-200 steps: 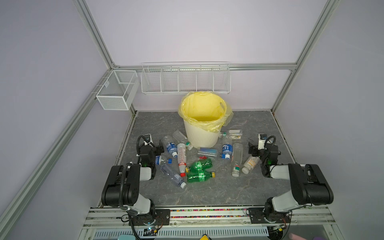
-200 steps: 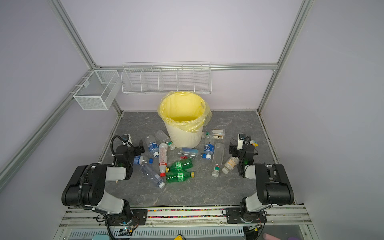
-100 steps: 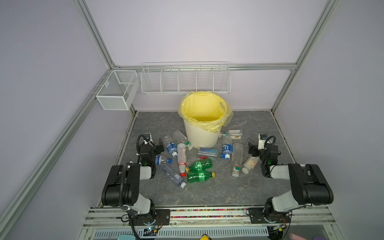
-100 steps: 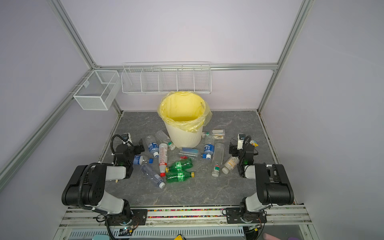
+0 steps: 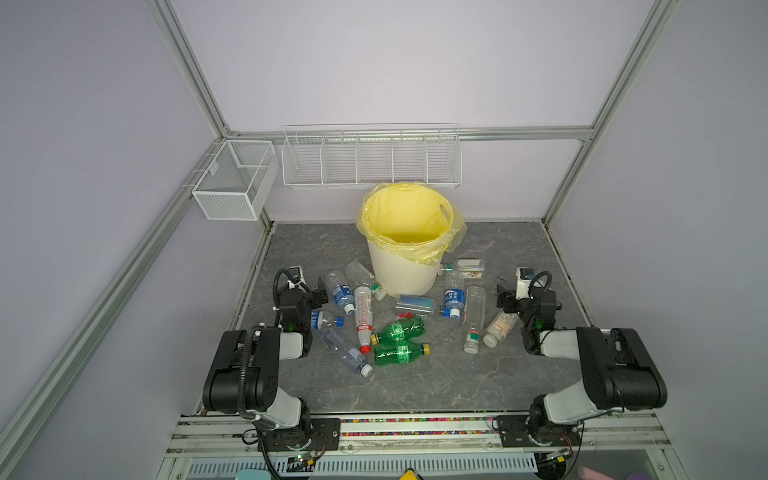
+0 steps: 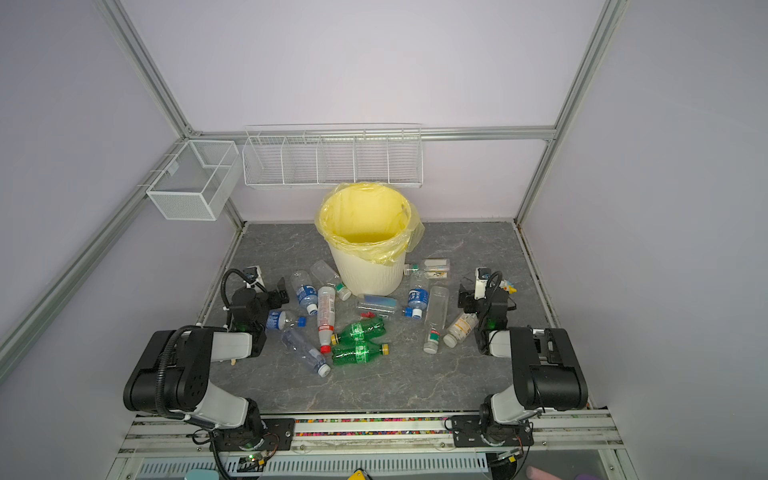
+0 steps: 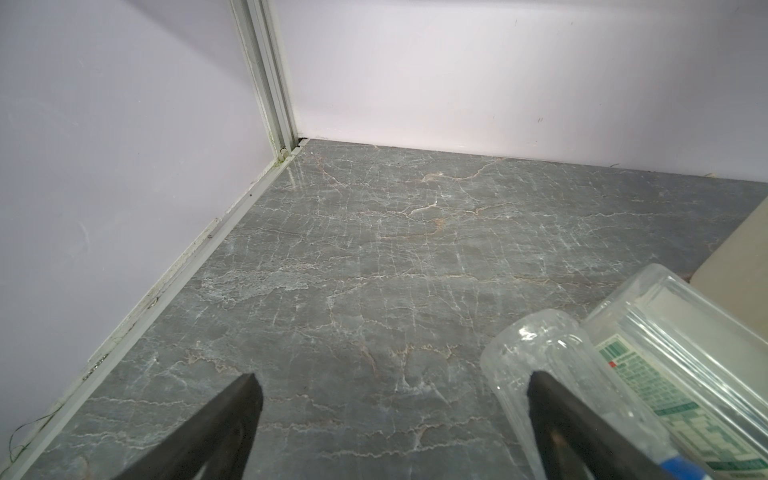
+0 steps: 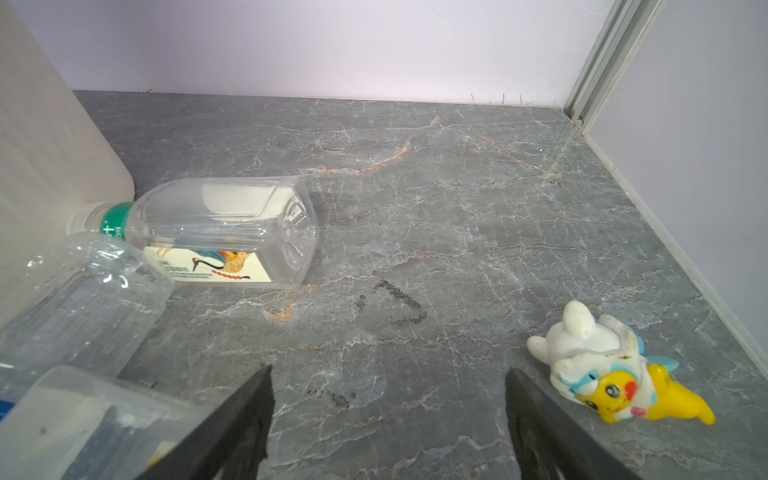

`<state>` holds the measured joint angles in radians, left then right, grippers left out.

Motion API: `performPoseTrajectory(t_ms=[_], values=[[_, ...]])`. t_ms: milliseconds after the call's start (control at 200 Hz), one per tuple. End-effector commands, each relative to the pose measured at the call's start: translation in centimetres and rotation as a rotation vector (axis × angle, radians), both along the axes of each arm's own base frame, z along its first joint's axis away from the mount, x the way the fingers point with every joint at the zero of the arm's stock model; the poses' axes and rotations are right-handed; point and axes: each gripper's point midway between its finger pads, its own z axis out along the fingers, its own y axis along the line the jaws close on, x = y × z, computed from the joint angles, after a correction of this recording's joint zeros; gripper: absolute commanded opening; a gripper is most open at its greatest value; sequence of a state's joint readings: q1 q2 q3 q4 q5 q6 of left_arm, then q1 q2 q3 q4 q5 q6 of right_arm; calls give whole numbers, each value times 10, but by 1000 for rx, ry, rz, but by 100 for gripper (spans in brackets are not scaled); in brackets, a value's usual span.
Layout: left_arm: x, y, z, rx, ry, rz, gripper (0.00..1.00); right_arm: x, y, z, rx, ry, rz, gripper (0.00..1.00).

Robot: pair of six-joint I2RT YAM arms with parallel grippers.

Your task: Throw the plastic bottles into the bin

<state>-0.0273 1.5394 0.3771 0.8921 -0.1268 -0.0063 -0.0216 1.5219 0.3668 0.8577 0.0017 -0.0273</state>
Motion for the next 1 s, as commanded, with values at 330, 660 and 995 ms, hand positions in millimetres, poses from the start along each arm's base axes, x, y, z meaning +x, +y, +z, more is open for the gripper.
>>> performPoseTrajectory(t_ms=[330, 660, 995], values=[[-2, 15, 15, -8, -50, 97, 100, 3, 5, 7, -56, -39, -3, 88], [-7, 30, 36, -19, -36, 195, 99, -3, 1, 31, -93, -33, -67, 88], [-28, 46, 75, -90, -113, 307, 99, -5, -9, 81, 21, 120, -214, 88]])
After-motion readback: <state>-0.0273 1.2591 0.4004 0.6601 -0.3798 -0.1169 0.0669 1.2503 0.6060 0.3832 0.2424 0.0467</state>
